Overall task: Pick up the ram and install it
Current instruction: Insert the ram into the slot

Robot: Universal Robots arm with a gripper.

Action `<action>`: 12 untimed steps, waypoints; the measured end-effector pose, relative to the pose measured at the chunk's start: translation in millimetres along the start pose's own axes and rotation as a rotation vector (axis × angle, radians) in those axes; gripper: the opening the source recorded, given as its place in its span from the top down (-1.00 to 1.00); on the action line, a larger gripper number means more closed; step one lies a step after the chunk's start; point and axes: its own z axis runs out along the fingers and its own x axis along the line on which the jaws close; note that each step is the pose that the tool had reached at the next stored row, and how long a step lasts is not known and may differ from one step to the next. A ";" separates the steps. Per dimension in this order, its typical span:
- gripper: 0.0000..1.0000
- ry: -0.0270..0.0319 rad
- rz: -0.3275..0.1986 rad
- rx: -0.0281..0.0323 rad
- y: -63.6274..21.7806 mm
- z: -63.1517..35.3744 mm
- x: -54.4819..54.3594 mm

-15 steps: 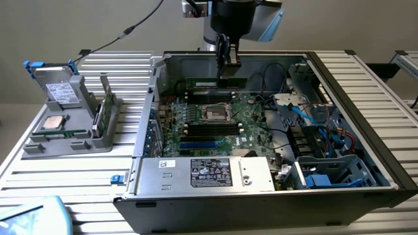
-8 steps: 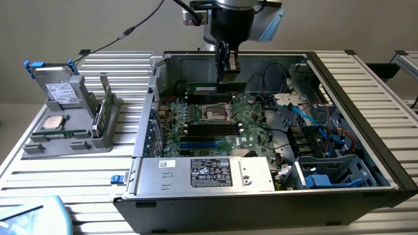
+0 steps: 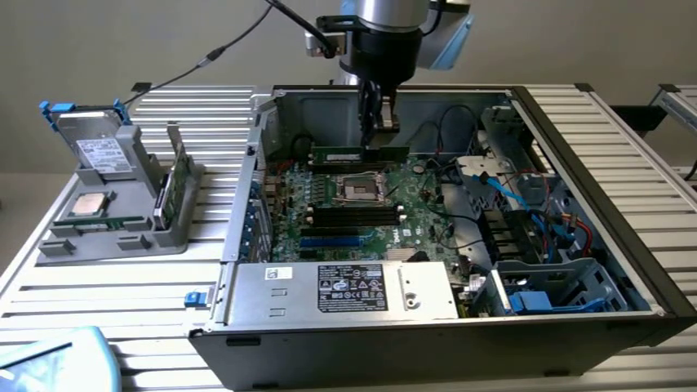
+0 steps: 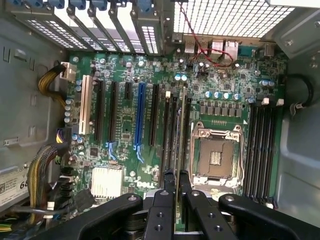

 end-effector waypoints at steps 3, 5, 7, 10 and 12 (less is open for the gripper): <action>0.72 0.0056 -0.005 -0.0002 -0.3 4.7 -0.2; 0.72 0.0096 -0.010 -0.0002 -0.5 7.4 -0.3; 0.72 0.0138 -0.014 -0.0003 -0.7 10.4 -0.5; 0.72 0.0166 -0.015 -0.0005 -1.0 15.5 -0.7; 0.72 0.0167 -0.015 -0.0005 -1.2 19.0 -0.8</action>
